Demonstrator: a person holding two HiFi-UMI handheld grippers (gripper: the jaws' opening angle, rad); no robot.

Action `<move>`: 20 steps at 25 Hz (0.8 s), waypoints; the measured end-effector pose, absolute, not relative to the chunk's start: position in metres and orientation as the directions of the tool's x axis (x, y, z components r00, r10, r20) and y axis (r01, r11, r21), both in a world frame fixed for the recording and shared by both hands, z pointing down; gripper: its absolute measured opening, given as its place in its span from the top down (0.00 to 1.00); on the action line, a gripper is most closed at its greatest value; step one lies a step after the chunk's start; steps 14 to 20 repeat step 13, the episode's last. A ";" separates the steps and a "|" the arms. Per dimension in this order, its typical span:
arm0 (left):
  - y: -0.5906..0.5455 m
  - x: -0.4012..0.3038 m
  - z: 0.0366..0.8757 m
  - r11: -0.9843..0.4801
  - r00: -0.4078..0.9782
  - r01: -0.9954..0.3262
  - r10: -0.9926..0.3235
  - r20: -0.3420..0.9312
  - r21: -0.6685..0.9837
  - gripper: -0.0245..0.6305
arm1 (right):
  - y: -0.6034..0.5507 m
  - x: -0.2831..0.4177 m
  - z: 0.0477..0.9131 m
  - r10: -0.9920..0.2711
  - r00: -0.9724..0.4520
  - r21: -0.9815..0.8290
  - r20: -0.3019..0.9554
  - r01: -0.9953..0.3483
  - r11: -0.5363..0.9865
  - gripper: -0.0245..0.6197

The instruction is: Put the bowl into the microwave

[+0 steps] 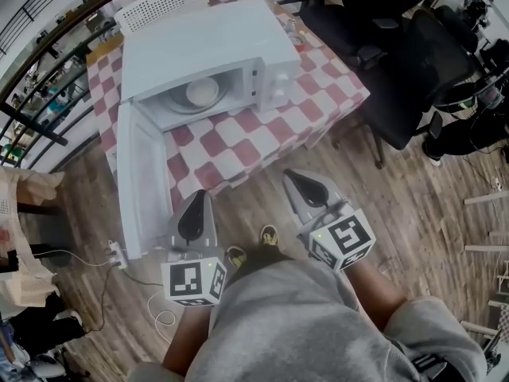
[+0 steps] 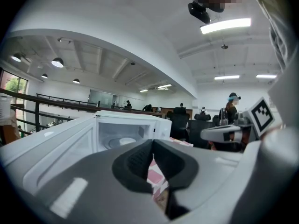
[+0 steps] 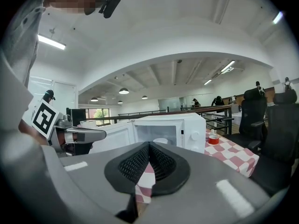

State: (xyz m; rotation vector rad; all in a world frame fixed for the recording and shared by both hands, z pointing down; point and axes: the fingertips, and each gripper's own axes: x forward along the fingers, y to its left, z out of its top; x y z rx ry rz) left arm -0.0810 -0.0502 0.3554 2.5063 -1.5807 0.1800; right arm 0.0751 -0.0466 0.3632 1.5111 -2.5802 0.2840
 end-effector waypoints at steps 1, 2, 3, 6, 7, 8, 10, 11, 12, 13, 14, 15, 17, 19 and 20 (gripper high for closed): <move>-0.050 -0.081 0.355 -0.424 0.432 -0.902 -0.881 0.193 0.082 0.95 | -0.047 0.075 0.362 -0.848 -0.485 -0.090 0.212 -0.874 0.477 0.96; -0.049 -0.081 0.355 -0.426 0.434 -0.901 -0.880 0.193 0.082 0.95 | -0.047 0.074 0.362 -0.849 -0.484 -0.089 0.210 -0.874 0.477 0.96; -0.049 -0.081 0.356 -0.428 0.436 -0.900 -0.879 0.193 0.083 0.95 | -0.047 0.074 0.361 -0.850 -0.484 -0.088 0.210 -0.875 0.476 0.96; -0.049 -0.081 0.356 -0.434 0.442 -0.897 -0.877 0.190 0.083 0.95 | -0.048 0.074 0.360 -0.852 -0.480 -0.085 0.208 -0.877 0.473 0.96; -0.049 -0.080 0.356 -0.436 0.444 -0.896 -0.876 0.189 0.083 0.95 | -0.048 0.075 0.360 -0.853 -0.478 -0.085 0.208 -0.878 0.471 0.96; -0.050 -0.080 0.356 -0.437 0.445 -0.895 -0.875 0.189 0.083 0.95 | -0.048 0.075 0.360 -0.853 -0.478 -0.083 0.209 -0.878 0.471 0.96; -0.051 -0.079 0.356 -0.440 0.448 -0.894 -0.874 0.187 0.083 0.95 | -0.048 0.075 0.359 -0.853 -0.477 -0.077 0.214 -0.878 0.472 0.96; -0.052 -0.078 0.356 -0.441 0.448 -0.894 -0.874 0.186 0.082 0.95 | -0.049 0.075 0.359 -0.852 -0.476 -0.074 0.216 -0.878 0.472 0.96; -0.052 -0.078 0.356 -0.442 0.449 -0.893 -0.874 0.184 0.082 0.95 | -0.050 0.075 0.359 -0.852 -0.476 -0.072 0.216 -0.878 0.473 0.96; -0.053 -0.077 0.355 -0.442 0.449 -0.893 -0.874 0.183 0.082 0.95 | -0.050 0.074 0.359 -0.852 -0.476 -0.070 0.216 -0.878 0.473 0.96; -0.053 -0.077 0.355 -0.442 0.449 -0.893 -0.874 0.183 0.082 0.95 | -0.050 0.074 0.359 -0.852 -0.476 -0.070 0.216 -0.878 0.473 0.96; -0.053 -0.077 0.355 -0.442 0.449 -0.893 -0.874 0.183 0.082 0.95 | -0.050 0.074 0.359 -0.852 -0.476 -0.070 0.216 -0.878 0.473 0.96; -0.053 -0.077 0.355 -0.442 0.449 -0.893 -0.874 0.183 0.082 0.95 | -0.050 0.074 0.359 -0.852 -0.476 -0.070 0.216 -0.878 0.473 0.96; -0.053 -0.077 0.355 -0.442 0.449 -0.893 -0.874 0.183 0.082 0.95 | -0.050 0.074 0.359 -0.852 -0.476 -0.070 0.216 -0.878 0.473 0.96; -0.053 -0.077 0.355 -0.442 0.449 -0.893 -0.874 0.183 0.082 0.95 | -0.050 0.074 0.359 -0.852 -0.476 -0.070 0.216 -0.878 0.473 0.96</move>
